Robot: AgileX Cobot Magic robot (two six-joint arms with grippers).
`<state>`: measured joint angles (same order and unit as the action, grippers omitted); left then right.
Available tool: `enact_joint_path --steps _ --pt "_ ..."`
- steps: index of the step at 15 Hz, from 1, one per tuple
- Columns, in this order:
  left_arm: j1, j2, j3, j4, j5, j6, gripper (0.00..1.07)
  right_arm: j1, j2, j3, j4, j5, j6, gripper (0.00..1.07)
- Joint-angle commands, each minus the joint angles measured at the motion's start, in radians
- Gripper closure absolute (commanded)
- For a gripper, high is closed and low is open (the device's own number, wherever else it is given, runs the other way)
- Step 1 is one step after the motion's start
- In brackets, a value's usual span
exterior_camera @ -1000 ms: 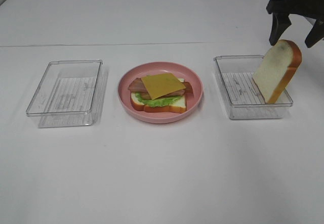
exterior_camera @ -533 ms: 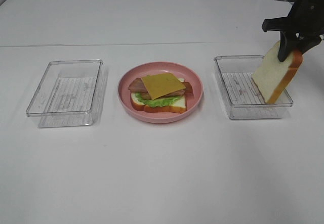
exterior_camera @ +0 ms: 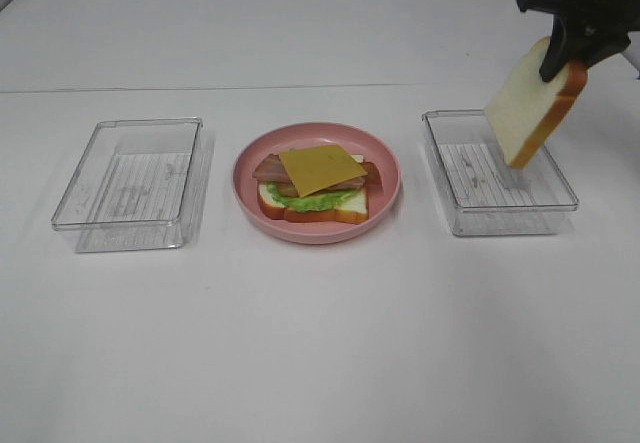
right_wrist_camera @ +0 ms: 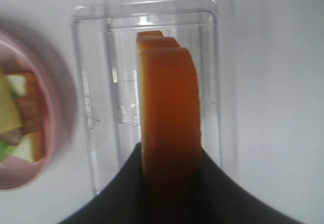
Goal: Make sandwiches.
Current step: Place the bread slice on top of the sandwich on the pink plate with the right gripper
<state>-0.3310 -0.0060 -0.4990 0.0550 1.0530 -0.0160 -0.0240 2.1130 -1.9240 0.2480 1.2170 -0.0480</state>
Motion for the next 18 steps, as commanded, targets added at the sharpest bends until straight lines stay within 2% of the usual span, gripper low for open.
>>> enact_joint_path --steps 1,2,3,5,8,9,13,15,16,18 --pt "0.004 -0.021 0.002 -0.008 -0.009 -0.002 0.25 0.002 -0.054 -0.002 0.174 0.074 -0.049 1.07" --pt "0.004 -0.021 0.002 -0.008 -0.009 -0.002 0.25 0.002 -0.056 -0.002 0.265 0.074 -0.067 1.07" --pt "0.004 -0.021 0.002 -0.008 -0.009 -0.002 0.25 0.014 -0.056 0.035 0.450 0.063 -0.125 1.07" --pt "0.004 -0.021 0.002 -0.008 -0.009 -0.002 0.25 0.042 -0.056 0.093 0.547 0.039 -0.178 1.07" --pt "0.004 -0.021 0.002 -0.008 -0.009 -0.002 0.25 0.124 -0.056 0.216 0.625 -0.096 -0.199 1.07" --pt "0.004 -0.021 0.002 -0.008 -0.009 -0.002 0.25 0.181 -0.056 0.294 0.660 -0.227 -0.199 1.07" --pt "0.004 -0.021 0.002 -0.008 -0.009 -0.002 0.25 0.271 -0.051 0.431 0.792 -0.499 -0.199 1.07" --pt "0.004 -0.021 0.002 -0.008 -0.009 -0.002 0.25 0.282 -0.037 0.433 0.822 -0.506 -0.195 1.07" --pt "0.004 -0.021 0.002 -0.008 -0.009 -0.002 0.25 0.292 0.011 0.433 0.903 -0.508 -0.195 1.07" --pt "0.004 -0.021 0.002 -0.008 -0.009 -0.002 0.25 0.297 0.051 0.433 0.929 -0.501 -0.195 1.07"
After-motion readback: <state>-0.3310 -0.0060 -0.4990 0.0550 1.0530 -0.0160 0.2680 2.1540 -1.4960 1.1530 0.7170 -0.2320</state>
